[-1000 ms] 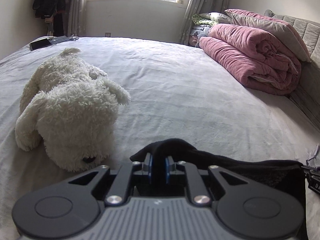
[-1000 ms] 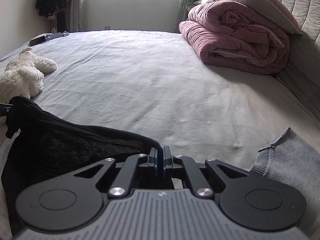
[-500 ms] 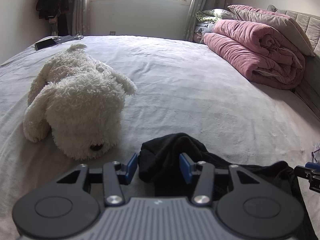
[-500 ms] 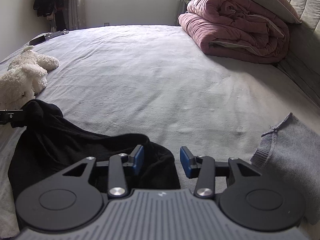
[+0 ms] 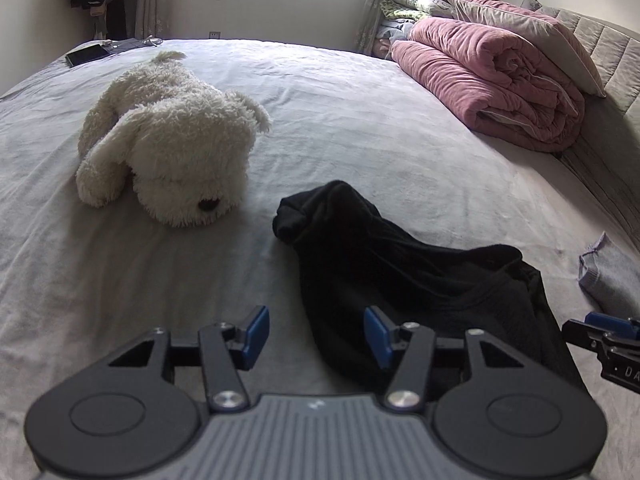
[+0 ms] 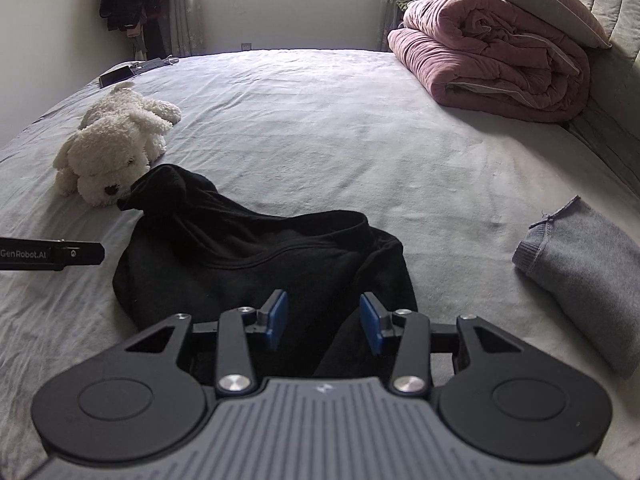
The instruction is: Fold clothes
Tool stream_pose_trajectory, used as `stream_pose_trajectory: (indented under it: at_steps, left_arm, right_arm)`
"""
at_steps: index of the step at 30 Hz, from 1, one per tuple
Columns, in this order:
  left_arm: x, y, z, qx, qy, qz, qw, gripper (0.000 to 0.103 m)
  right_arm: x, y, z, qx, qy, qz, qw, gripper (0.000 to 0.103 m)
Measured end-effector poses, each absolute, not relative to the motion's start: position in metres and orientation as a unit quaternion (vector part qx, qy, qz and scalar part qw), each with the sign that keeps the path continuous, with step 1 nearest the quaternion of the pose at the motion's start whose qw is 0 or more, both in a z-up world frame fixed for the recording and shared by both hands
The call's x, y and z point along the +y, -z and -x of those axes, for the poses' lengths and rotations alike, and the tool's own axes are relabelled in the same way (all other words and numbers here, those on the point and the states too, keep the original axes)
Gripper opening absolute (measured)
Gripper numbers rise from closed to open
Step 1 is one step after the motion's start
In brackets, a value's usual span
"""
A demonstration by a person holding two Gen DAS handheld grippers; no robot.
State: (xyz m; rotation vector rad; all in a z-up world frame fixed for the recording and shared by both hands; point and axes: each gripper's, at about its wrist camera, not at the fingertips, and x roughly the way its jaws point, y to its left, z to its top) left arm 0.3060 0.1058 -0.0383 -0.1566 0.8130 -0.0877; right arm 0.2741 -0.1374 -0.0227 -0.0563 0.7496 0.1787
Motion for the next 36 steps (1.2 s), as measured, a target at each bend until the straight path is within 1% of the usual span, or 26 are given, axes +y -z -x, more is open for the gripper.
stream_pose_trajectory:
  at_steps: [8, 20, 24, 26, 29, 31, 32, 33, 34, 35, 36]
  left_arm:
    - [0.102, 0.045, -0.257, 0.417, 0.075, 0.078, 0.902, 0.054]
    - [0.098, 0.063, -0.21, 0.436, 0.097, 0.089, 0.89, 0.054]
    - [0.101, 0.077, -0.199, 0.434, 0.097, 0.103, 0.89, 0.052]
    - [0.103, 0.084, -0.193, 0.425, 0.095, 0.112, 0.893, 0.049]
    - [0.104, 0.09, -0.185, 0.409, 0.101, 0.115, 0.9, 0.038]
    - [0.104, 0.092, -0.182, 0.407, 0.115, 0.122, 0.898, 0.02]
    - [0.104, 0.093, -0.18, 0.406, 0.122, 0.126, 0.897, 0.015]
    - [0.104, 0.095, -0.179, 0.407, 0.13, 0.13, 0.895, 0.007]
    - [0.102, 0.095, -0.176, 0.406, 0.135, 0.13, 0.894, 0.005]
    - [0.102, 0.094, -0.173, 0.403, 0.137, 0.13, 0.896, 0.004]
    - [0.101, 0.094, -0.17, 0.401, 0.139, 0.132, 0.896, 0.004]
  right_arm:
    - [-0.119, 0.025, -0.229, 0.377, -0.108, 0.002, 0.92, 0.045]
    - [-0.107, 0.044, -0.181, 0.401, -0.121, -0.046, 0.907, 0.045]
    - [-0.104, 0.055, -0.166, 0.412, -0.133, -0.071, 0.899, 0.045]
    - [-0.101, 0.063, -0.161, 0.42, -0.139, -0.077, 0.894, 0.045]
    - [-0.102, 0.075, -0.154, 0.431, -0.147, -0.103, 0.884, 0.045]
    - [-0.104, 0.081, -0.149, 0.428, -0.15, -0.12, 0.883, 0.045]
    - [-0.105, 0.082, -0.148, 0.423, -0.15, -0.123, 0.885, 0.044]
    - [-0.106, 0.082, -0.147, 0.42, -0.149, -0.126, 0.886, 0.04]
    - [-0.108, 0.083, -0.146, 0.419, -0.148, -0.129, 0.886, 0.027]
    - [-0.109, 0.082, -0.145, 0.421, -0.148, -0.131, 0.885, 0.008]
    - [-0.111, 0.08, -0.144, 0.418, -0.145, -0.131, 0.887, 0.005]
